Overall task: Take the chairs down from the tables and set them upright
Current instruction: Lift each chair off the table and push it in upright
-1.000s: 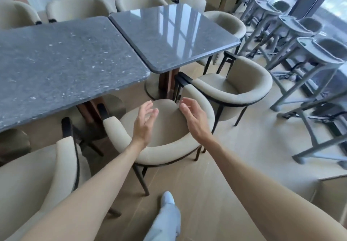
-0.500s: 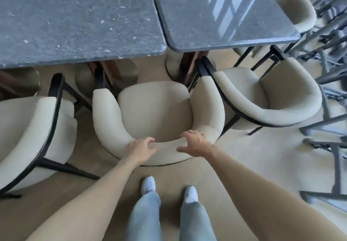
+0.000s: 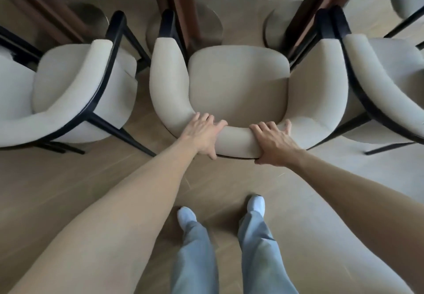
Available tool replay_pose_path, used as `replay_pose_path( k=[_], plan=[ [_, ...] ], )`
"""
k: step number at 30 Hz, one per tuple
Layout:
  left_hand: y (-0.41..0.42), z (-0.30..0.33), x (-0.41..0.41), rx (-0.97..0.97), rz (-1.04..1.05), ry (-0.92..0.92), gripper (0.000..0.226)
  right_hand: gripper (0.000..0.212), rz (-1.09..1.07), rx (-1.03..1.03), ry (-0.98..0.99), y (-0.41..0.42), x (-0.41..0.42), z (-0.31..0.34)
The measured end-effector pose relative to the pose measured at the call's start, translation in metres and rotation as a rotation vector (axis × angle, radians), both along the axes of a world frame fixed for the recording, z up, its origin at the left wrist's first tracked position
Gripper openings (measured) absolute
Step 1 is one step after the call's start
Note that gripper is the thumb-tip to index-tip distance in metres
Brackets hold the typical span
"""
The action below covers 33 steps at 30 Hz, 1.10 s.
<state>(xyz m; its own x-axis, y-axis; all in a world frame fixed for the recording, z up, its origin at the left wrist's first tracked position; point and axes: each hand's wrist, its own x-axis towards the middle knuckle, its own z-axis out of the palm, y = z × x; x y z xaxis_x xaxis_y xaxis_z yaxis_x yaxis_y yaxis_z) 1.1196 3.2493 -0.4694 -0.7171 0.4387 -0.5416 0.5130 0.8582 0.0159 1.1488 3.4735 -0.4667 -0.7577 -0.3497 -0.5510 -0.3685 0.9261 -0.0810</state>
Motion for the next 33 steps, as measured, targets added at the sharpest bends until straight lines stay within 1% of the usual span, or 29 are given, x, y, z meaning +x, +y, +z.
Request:
replay_pose_path(
  k=[3,10,12,23,26,29,33],
  plan=[
    [-0.004,-0.005,-0.002,0.038,-0.020,0.045,0.097,0.101,0.021,-0.025,0.043,0.006,0.001,-0.008],
    [-0.013,-0.006,0.001,0.105,0.008,0.058,0.086,0.097,0.033,-0.012,0.089,0.004,0.001,-0.015],
    [-0.020,-0.008,0.002,0.118,0.022,0.053,0.086,0.097,0.027,-0.026,0.112,-0.003,0.003,-0.018],
    [-0.078,-0.001,0.022,0.089,0.066,0.036,0.091,0.099,0.055,-0.029,0.068,-0.066,0.016,-0.016],
    [-0.091,-0.002,0.031,0.115,0.085,0.019,0.093,0.098,0.055,-0.031,0.079,-0.076,0.022,-0.017],
    [-0.101,-0.002,0.036,0.166,0.107,-0.005,0.096,0.102,0.054,-0.008,0.069,-0.085,0.024,-0.012],
    [-0.104,-0.007,0.035,0.210,0.084,0.005,0.098,0.102,0.007,-0.005,0.089,-0.086,0.028,-0.011]
  ],
)
